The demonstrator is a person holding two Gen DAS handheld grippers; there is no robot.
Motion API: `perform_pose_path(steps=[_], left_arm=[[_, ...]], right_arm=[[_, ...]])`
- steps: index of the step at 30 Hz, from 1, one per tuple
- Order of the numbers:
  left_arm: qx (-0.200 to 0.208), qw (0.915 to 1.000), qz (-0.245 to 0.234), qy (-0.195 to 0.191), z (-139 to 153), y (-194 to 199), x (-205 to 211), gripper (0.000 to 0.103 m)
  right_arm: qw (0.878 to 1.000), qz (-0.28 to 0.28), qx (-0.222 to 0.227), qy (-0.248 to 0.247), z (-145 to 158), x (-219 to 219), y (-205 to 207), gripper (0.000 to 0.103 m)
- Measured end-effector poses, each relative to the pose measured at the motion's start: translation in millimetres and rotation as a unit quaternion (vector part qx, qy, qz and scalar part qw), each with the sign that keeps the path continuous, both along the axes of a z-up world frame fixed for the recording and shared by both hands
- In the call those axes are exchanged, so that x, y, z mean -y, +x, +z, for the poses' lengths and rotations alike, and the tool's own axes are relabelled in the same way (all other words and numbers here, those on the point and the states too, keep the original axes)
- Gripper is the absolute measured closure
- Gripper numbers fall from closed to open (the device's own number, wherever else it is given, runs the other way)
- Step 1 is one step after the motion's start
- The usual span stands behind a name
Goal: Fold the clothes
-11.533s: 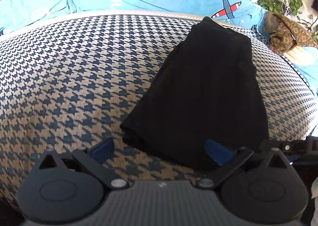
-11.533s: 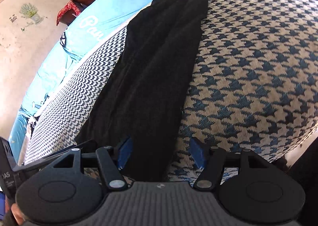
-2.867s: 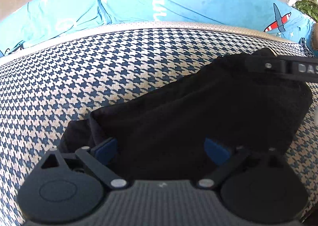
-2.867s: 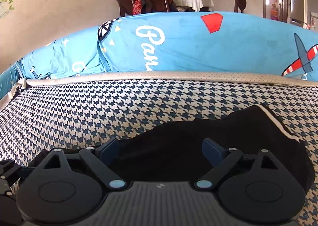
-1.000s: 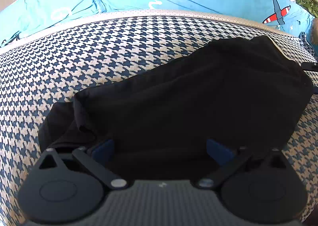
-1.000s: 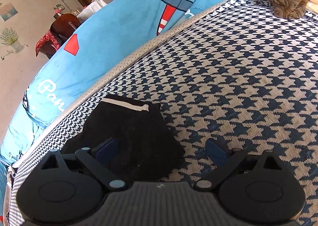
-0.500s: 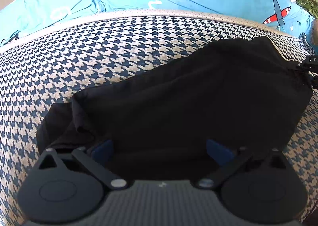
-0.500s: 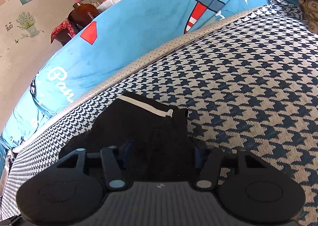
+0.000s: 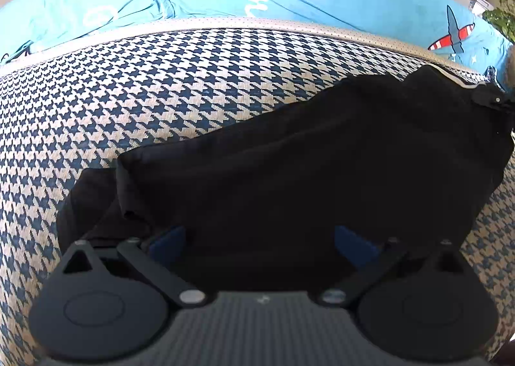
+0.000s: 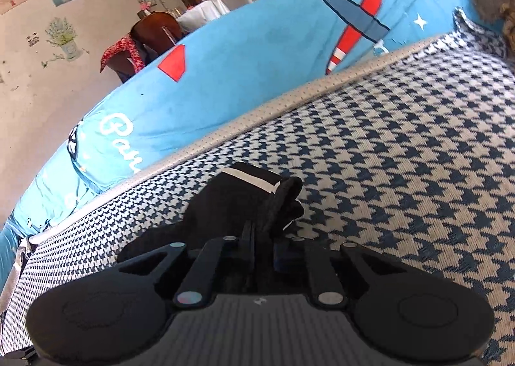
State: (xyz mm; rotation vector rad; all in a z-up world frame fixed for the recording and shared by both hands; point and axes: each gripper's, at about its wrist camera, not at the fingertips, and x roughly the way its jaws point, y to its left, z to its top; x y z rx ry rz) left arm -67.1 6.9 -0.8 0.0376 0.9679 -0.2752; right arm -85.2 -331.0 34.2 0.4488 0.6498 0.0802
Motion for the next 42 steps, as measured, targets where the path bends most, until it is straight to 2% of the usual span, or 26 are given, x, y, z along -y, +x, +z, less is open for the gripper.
perform_pose_path(steps=[6,11,15,19,28,31,34,42], left_arm=[[0.0,0.9999,0.012,-0.005,1.5,0.4,-4.4,0.0],[0.0,0.9997,0.023,-0.01,3.4,1.7,-9.1,0.0],[-0.003,0.9994,0.03,-0.015,4.3,2.9,-12.2,0.0],[-0.004,0.9994,0.03,-0.015,4.5,2.5,-12.7,0.0],[-0.004,0.9995,0.029,-0.01,3.4,1.2,-10.6,0.0],[-0.003,0.9995,0.03,-0.009,2.9,2.7,-9.1,0.0],[-0.002,0.9994,0.031,-0.012,3.4,3.0,-9.6,0.0],[-0.003,0.9993,0.036,-0.014,4.5,3.3,-14.2,0.0]], right_arm=[[0.996,0.061,0.051,-0.027,26.8,-39.9,-14.6,0.091],[0.986,0.139,0.074,-0.062,35.4,-78.9,-23.2,0.091],[0.97,0.212,0.074,-0.097,31.0,-111.4,-29.7,0.093],[0.957,0.253,0.048,-0.134,10.7,-136.4,-32.5,0.093],[0.95,0.259,-0.004,-0.176,-30.2,-156.4,-29.4,0.09],[0.949,0.258,-0.001,-0.183,-28.5,-158.3,-31.9,0.088],[0.95,0.262,-0.004,-0.172,-23.0,-156.8,-32.5,0.079],[0.948,0.264,0.017,-0.177,-2.1,-155.9,-50.7,0.07]])
